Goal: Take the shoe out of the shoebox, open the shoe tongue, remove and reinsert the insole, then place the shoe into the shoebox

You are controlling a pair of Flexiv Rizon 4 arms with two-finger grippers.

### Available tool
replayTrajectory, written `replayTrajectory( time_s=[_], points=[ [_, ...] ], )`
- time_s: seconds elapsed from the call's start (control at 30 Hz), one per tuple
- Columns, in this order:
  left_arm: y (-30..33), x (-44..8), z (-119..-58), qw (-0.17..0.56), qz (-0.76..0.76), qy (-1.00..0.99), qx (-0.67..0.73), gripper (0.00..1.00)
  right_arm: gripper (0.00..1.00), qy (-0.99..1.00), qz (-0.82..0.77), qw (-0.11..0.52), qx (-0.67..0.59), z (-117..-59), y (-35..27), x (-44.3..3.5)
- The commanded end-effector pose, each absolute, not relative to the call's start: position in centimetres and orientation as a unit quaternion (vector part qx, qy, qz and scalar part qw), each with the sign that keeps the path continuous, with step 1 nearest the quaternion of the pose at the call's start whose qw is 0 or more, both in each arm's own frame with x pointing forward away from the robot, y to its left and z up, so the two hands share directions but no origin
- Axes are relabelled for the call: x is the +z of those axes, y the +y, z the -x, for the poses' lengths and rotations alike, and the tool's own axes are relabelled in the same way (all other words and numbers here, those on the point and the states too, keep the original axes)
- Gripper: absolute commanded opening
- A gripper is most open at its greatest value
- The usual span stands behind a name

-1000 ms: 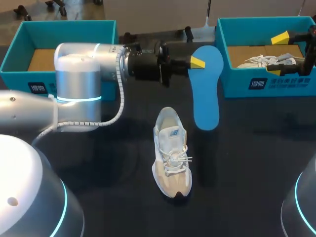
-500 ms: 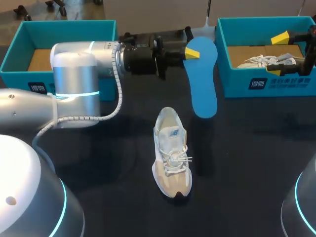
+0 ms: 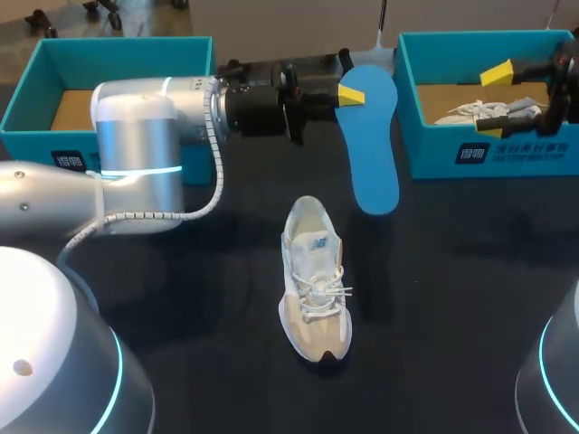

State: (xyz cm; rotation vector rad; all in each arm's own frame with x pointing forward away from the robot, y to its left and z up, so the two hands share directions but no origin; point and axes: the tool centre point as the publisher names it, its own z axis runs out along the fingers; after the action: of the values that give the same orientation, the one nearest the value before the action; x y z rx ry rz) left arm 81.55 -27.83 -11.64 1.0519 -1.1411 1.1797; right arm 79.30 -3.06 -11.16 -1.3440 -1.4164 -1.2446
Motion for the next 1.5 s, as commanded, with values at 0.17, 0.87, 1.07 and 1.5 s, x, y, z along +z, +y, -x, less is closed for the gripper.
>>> replayTrajectory(
  time_s=[0.17,0.87,1.07,1.5],
  points=[
    [-27.9,-11.7,-81.5,0.561,-0.446,-0.484,0.501,0.0,1.0,-0.586,0.595,0.324,-0.444,-77.5,-0.7,-9.4],
    [-27.9,-11.7,-81.5,0.561,-0.446,-0.484,0.501,0.0,1.0,-0.682,0.645,0.141,-0.316,-77.3,2.4,-4.4],
    [-27.9,-11.7,-81.5,0.561,-0.446,-0.484,0.501,0.0,1.0,-0.693,0.665,0.081,-0.265,-77.1,3.7,-3.2],
    [-27.9,-11.7,-81.5,0.561,-0.446,-0.484,0.501,0.0,1.0,-0.693,0.665,0.081,-0.265,-77.1,3.7,-3.2]
  ],
)
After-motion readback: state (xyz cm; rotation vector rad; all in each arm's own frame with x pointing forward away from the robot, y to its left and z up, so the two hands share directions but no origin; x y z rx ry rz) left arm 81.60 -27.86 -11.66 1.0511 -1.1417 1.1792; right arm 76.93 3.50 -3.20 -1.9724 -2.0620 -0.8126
